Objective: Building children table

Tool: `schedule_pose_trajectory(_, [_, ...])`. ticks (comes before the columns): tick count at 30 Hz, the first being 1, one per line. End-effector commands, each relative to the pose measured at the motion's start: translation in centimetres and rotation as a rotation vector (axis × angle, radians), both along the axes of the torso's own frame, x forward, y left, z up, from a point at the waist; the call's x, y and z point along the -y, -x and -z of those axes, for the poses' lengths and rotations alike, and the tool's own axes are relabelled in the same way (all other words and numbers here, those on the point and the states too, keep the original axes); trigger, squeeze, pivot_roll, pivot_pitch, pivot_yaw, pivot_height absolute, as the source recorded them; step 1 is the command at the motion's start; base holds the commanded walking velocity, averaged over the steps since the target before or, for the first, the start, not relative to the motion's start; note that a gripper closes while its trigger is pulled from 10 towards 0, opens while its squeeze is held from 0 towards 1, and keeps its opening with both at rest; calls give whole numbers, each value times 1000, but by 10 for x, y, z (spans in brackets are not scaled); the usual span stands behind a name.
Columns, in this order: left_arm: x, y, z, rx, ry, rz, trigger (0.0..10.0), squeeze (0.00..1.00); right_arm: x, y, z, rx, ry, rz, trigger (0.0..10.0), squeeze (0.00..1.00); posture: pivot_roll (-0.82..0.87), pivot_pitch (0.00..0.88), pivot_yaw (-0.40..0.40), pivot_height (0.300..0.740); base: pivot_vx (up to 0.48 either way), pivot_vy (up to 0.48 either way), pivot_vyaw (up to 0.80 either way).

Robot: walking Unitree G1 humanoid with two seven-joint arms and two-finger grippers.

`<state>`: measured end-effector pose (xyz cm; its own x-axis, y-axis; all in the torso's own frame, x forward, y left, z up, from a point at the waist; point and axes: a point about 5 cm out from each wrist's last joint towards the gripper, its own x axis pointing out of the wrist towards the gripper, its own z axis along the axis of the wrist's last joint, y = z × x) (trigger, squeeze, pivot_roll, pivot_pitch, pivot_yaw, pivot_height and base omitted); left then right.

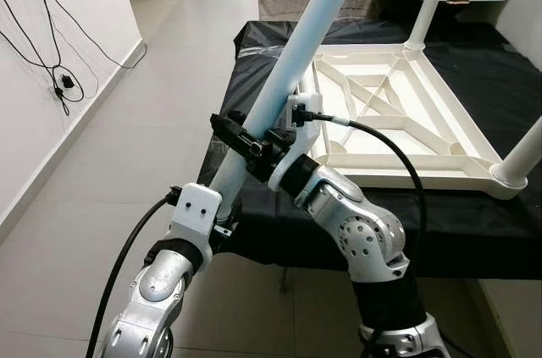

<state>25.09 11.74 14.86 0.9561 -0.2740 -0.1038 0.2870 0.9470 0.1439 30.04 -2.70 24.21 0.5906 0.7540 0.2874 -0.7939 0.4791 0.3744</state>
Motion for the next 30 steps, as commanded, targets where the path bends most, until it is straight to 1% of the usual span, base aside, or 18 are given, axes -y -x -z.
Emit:
schedule_pose_trajectory(1, [8, 0, 1, 5, 12, 37, 0, 0, -18, 11, 4, 10, 20, -107, 10000, 0, 96, 75, 24, 740, 0, 0, 0])
schedule_pose_trajectory(4, [8, 1, 2, 2, 10, 38, 0, 0, -16, 10, 6, 10, 23, -100, 10000, 0, 96, 75, 24, 740, 0, 0, 0])
schedule_pose_trajectory(5, [8, 2, 3, -13, 25, 43, 10000, 0, -15, 8, 7, 13, 23, -91, 10000, 1000, 94, 69, 29, 740, 0, 0, 0])
schedule_pose_trajectory(7, [9, 9, 2, -38, 102, 73, 10000, 0, -9, 4, 7, 27, 20, -97, 10000, 1000, 94, 69, 29, 740, 0, 0, 0])
schedule_pose_trajectory(8, [9, 9, 2, -38, 102, 73, 10000, 0, -9, 4, 7, 27, 20, -97, 10000, 1000, 94, 69, 29, 740, 0, 0, 0])
schedule_pose_trajectory(9, [9, 11, 2, -44, 126, 82, 10000, 0, -8, 4, 7, 36, 21, -110, 10000, 384, 94, 69, 29, 740, 0, 0, 0])
schedule_pose_trajectory(10, [9, 11, 2, -44, 126, 82, 10000, 0, -8, 4, 7, 36, 21, -110, 10000, 384, 94, 69, 29, 740, 0, 0, 0])
schedule_pose_trajectory(11, [8, 17, 2, -72, 188, 114, 10000, 0, -4, -1, 7, 45, 41, -132, 10000, 0, 98, 69, 27, 740, 0, 0, 0])
schedule_pose_trajectory(12, [8, 21, 3, -91, 216, 139, 10000, 0, -2, -2, 7, 58, 54, -160, 10000, 0, 98, 69, 27, 740, 0, 0, 0])
schedule_pose_trajectory(14, [8, 24, 4, -102, 233, 156, 10000, 0, -1, -3, 8, 67, 63, -179, 10000, 0, 98, 69, 27, 740, 0, 0, 0])
schedule_pose_trajectory(16, [4, 33, 7, -135, 238, 193, 10000, 0, 5, -3, 7, 95, 86, -257, 10000, 0, 103, 78, 25, 740, 0, 0, 0])
schedule_pose_trajectory(18, [2, 37, 9, -155, 245, 202, 10000, 0, 7, -3, 7, 105, 93, -285, 10000, 0, 103, 78, 25, 740, 0, 0, 0])
schedule_pose_trajectory(19, [0, 43, 11, -177, 255, 219, 10000, 0, 11, -2, 6, 109, 97, -337, 10000, 0, 103, 78, 25, 740, 0, 0, 0])
schedule_pose_trajectory(21, [-2, 46, 11, -190, 262, 229, 10000, 0, 13, -1, 5, 110, 97, -370, 10000, 0, 103, 78, 25, 740, 0, 0, 0])
schedule_pose_trajectory(23, [-5, 57, 13, -225, 279, 276, 10000, 0, 20, 2, 6, 95, 109, -483, 10000, 0, 103, 78, 25, 740, 0, 0, 0])
schedule_pose_trajectory(24, [-5, 57, 13, -225, 279, 276, 10000, 0, 20, 2, 6, 95, 109, -483, 10000, 0, 103, 78, 25, 740, 0, 0, 0])
schedule_pose_trajectory(26, [-7, 65, 14, -250, 277, 308, 10000, 0, 25, 5, 8, 74, 108, -569, 10000, 0, 103, 78, 25, 740, 0, 0, 0])
schedule_pose_trajectory(30, [-10, 71, 14, -276, 273, 343, 10000, 0, 27, 6, 8, 58, 108, -632, 10000, 0, 108, 90, 20, 740, 0, 0, 0])
